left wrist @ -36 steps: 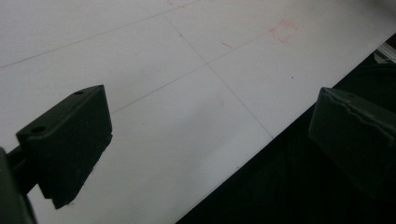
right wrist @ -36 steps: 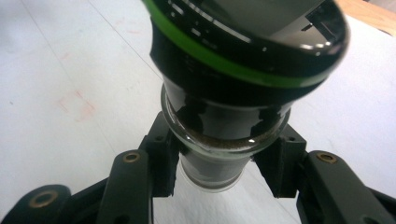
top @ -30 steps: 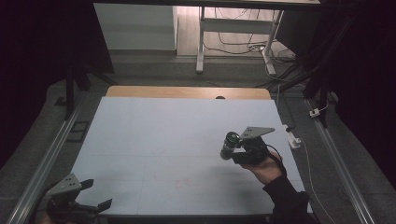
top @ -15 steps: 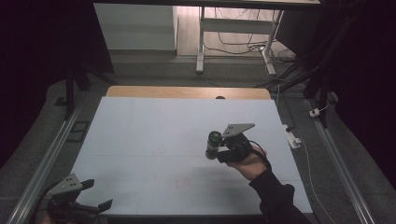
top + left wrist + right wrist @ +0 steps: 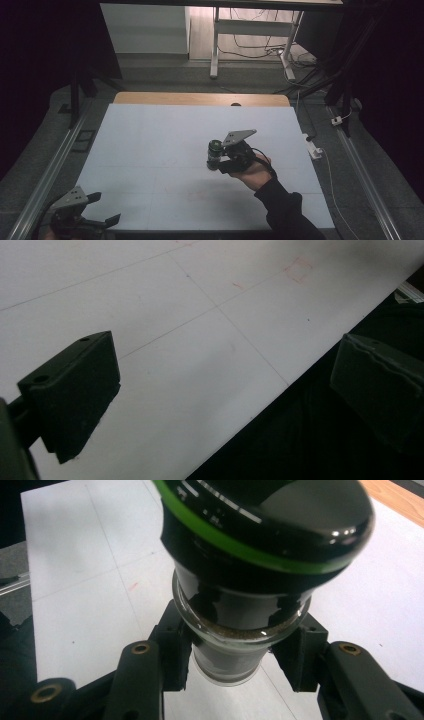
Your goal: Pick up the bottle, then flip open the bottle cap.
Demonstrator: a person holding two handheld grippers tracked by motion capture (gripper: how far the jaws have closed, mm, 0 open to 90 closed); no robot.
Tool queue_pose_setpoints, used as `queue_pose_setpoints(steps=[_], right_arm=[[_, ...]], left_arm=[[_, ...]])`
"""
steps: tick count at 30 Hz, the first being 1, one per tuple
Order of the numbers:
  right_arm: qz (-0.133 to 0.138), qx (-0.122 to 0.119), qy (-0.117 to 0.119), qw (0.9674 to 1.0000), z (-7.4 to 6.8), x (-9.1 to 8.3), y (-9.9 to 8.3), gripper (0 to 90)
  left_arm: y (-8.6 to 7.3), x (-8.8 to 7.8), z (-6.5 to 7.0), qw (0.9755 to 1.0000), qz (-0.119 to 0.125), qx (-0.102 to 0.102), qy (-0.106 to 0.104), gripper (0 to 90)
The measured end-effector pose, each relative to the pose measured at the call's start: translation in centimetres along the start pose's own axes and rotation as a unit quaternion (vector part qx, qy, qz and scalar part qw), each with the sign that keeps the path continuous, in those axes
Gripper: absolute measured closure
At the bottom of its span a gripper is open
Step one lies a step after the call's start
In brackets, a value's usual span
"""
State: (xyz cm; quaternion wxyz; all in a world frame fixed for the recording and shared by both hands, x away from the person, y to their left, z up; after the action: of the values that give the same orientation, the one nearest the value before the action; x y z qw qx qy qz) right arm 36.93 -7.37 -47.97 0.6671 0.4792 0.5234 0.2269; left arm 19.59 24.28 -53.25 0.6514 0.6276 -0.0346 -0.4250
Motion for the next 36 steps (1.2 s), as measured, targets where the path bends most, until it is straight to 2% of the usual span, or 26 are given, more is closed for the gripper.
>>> queue_pose_setpoints(steps=[16,18,21,22,24,26,30,32,33,36], right_arm=[[-0.003,-0.013,0.016,0.9998,-1.3,1.5,0.6,53.1],[-0.004,-0.012,0.016,0.9998,-1.3,1.6,0.6,53.1],[-0.004,-0.012,0.016,0.9998,-1.3,1.6,0.6,53.1],[-0.005,-0.012,0.015,0.9998,-1.3,1.6,0.6,53.1],[-0.005,-0.012,0.015,0.9998,-1.3,1.6,0.6,53.1],[-0.006,-0.013,0.016,0.9998,-1.3,1.6,0.6,53.1],[-0.007,-0.015,0.017,0.9997,-1.4,1.6,0.7,53.1],[-0.006,-0.016,0.018,0.9997,-1.5,1.6,0.7,53.1],[-0.006,-0.016,0.018,0.9997,-1.5,1.6,0.8,53.1],[-0.006,-0.017,0.019,0.9997,-1.5,1.6,0.8,53.1]], left_arm=[[0.0,-0.1,0.0,1.0,0.002,0.004,0.004,1.4],[0.1,-0.1,0.1,1.0,0.006,0.001,-0.002,1.4],[0.5,0.0,0.4,0.9996,0.019,-0.002,-0.022,1.4],[0.5,0.0,0.4,0.9996,0.019,-0.002,-0.022,1.2],[1.0,0.2,0.7,0.999,0.024,0.008,-0.037,0.7],[1.1,0.2,0.8,0.9988,0.025,0.008,-0.041,0.0],[2.2,0.8,1.4,0.9973,0.034,0.01,-0.064,0.0],[2.5,1.0,1.6,0.997,0.035,0.012,-0.068,0.0],[3.1,1.4,1.9,0.9965,0.037,0.027,-0.07,0.0],[4.1,2.2,2.7,0.995,0.04,0.044,-0.08,0.0]])
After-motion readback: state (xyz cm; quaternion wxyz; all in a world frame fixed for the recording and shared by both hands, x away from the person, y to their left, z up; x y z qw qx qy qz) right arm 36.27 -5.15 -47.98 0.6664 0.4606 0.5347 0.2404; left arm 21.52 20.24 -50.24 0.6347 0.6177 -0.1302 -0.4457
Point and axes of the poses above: each handheld gripper's, and its own axes: x roughly forward along the jaws, y roughly out of its top, z roughly to its right, the point moved 8 cm from there along x, roughly forward along the jaws, and after that the axes turned 13 degrees about z, right-handed, at the moved point
